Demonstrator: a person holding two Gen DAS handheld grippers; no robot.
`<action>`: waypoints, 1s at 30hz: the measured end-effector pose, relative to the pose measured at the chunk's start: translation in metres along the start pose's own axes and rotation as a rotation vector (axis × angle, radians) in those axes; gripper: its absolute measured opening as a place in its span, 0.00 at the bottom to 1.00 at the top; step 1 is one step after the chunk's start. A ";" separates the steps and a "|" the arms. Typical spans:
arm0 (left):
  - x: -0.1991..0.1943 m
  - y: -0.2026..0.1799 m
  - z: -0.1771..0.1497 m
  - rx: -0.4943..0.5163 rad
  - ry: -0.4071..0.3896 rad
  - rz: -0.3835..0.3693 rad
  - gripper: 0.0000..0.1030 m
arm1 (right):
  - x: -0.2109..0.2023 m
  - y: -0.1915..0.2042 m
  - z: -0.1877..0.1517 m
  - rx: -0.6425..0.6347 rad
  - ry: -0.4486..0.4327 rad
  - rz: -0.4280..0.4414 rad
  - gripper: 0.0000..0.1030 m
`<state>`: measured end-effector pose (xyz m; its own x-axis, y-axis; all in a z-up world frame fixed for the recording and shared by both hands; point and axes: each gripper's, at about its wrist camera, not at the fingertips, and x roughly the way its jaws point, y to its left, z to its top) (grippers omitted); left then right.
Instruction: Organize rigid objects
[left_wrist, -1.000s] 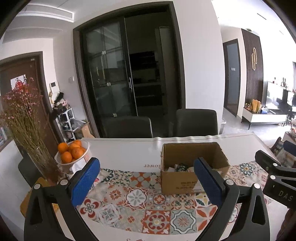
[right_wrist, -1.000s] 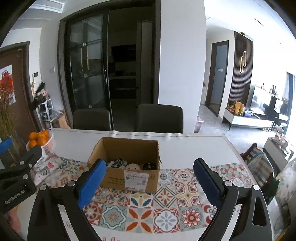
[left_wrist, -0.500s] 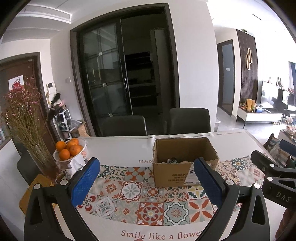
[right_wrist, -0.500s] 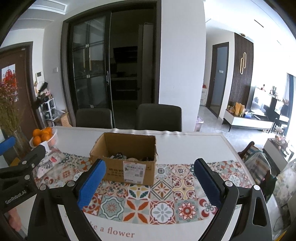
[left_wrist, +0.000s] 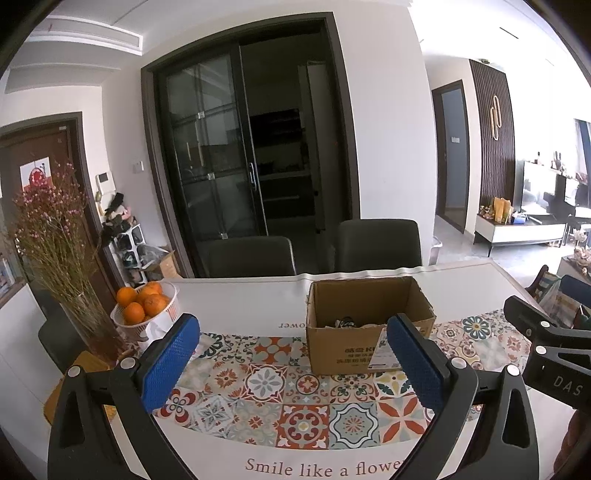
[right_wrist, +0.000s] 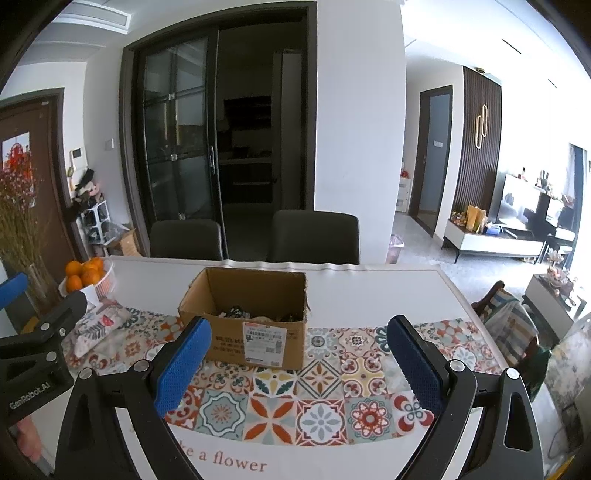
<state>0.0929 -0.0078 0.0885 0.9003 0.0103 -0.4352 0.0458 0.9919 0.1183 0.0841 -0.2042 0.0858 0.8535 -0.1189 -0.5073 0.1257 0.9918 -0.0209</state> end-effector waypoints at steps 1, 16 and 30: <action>-0.001 0.000 0.000 -0.002 -0.001 0.000 1.00 | 0.000 0.000 0.000 0.000 0.001 0.002 0.93; -0.003 -0.001 0.004 -0.004 -0.007 -0.002 1.00 | -0.004 -0.001 0.002 0.002 -0.011 0.005 0.93; -0.003 -0.004 0.006 -0.009 -0.005 -0.005 1.00 | -0.004 0.000 0.003 0.004 -0.014 0.008 0.93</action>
<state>0.0924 -0.0122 0.0950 0.9021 0.0044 -0.4315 0.0467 0.9931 0.1078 0.0823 -0.2042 0.0904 0.8613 -0.1112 -0.4957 0.1206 0.9926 -0.0131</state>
